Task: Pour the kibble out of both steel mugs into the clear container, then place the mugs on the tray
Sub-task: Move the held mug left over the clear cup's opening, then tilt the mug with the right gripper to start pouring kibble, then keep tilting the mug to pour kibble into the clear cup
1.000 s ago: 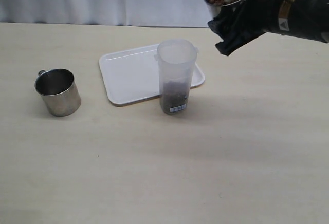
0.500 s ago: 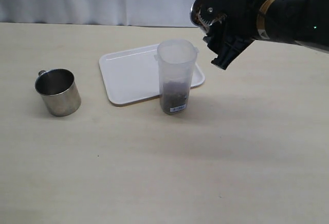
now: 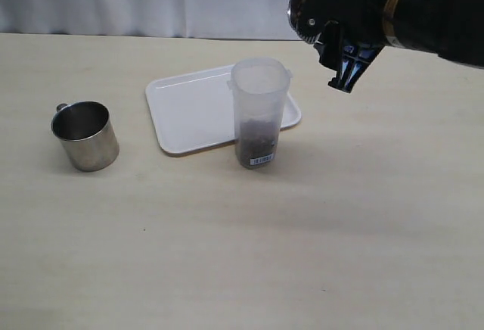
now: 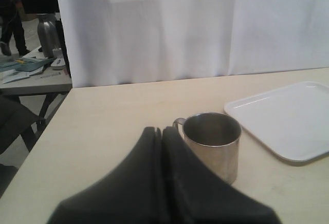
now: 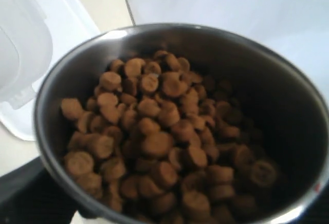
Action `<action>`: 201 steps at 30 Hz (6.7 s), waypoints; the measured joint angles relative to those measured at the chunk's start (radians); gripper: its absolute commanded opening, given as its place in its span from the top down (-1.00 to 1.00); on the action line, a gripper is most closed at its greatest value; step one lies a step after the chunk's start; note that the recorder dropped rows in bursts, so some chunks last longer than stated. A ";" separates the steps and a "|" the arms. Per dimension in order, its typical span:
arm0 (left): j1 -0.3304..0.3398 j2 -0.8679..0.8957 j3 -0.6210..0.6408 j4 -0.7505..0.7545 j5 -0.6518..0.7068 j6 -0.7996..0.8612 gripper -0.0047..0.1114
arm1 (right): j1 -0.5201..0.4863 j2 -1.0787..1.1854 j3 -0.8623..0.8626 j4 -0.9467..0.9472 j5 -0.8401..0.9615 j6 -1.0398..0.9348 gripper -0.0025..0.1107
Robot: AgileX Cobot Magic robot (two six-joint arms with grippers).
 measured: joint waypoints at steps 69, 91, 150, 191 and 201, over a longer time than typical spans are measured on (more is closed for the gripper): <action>0.000 0.000 0.000 0.000 0.000 0.000 0.92 | 0.060 0.151 -0.071 -0.022 0.131 -0.254 0.87; 0.000 0.000 0.000 0.000 0.000 0.000 0.92 | 0.060 0.151 -0.071 -0.077 0.054 -0.254 0.87; 0.000 0.000 0.000 0.000 0.000 0.000 0.92 | 0.060 0.162 -0.071 -0.293 0.018 -0.254 0.87; 0.000 0.000 0.000 0.000 0.000 0.000 0.92 | 0.060 0.187 -0.071 -0.420 0.044 -0.254 0.87; 0.000 0.000 0.000 0.000 0.000 0.000 0.92 | 0.060 0.181 -0.071 -0.374 0.045 -0.248 0.87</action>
